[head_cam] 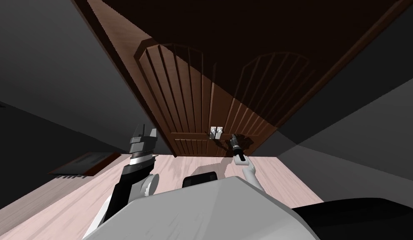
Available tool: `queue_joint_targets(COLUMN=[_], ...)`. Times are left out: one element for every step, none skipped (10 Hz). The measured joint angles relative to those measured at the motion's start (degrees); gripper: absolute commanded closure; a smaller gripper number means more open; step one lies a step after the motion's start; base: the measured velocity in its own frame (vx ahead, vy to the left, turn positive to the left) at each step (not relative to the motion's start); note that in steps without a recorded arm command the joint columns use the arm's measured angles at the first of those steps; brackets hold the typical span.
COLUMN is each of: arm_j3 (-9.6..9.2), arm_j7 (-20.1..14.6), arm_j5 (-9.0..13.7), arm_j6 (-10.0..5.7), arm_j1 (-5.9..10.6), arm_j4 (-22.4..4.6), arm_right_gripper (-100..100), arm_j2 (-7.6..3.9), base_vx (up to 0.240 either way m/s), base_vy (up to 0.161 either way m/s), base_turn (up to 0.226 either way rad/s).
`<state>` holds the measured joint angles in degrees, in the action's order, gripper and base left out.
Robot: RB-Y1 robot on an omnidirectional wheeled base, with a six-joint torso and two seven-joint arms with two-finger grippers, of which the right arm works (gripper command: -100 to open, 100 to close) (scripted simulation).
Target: Pull the door open
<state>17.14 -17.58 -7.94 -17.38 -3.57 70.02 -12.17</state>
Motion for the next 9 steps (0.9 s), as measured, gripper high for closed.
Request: queue_joint_targets(arm_j3=[-0.35,-1.12,-2.24,-2.40,-2.30,-2.29,-2.40,-2.49,-2.54], arm_j7=[0.0,0.1,-0.2,-0.3,-0.2,-0.2,-0.2,-0.2,-0.2], arm_j5=[0.0,-0.1,-0.1,-0.1,-0.1,-0.1,-0.1,-0.2,-0.2], arm_j6=[-0.77,-0.93,-0.34,-0.18,-0.32,-0.42,-0.39,-0.35,-0.32], arm_j1=[1.14,2.00,2.08,2.12,2.19,2.21,2.21,2.17,2.12], arm_j4=[-1.2,-0.9,0.8,1.0,0.9,0.9,0.8,0.8,0.7], arm_right_gripper=[-100,-100,-100,100,100,100,100,100,100], arm_j2=[0.09,0.83,1.13,1.16,1.13,1.13,1.21,1.29,1.33], base_vx=[0.216,0.226,0.103,-0.012,-0.039,-0.032,-0.019,-0.009,0.000], base_vy=[0.095,0.121,0.052,-0.005,-0.017,-0.014,-0.006,0.001,0.000], base_turn=[0.240,0.189,0.026,-0.025,0.009,0.025,0.009,-0.003,0.000])
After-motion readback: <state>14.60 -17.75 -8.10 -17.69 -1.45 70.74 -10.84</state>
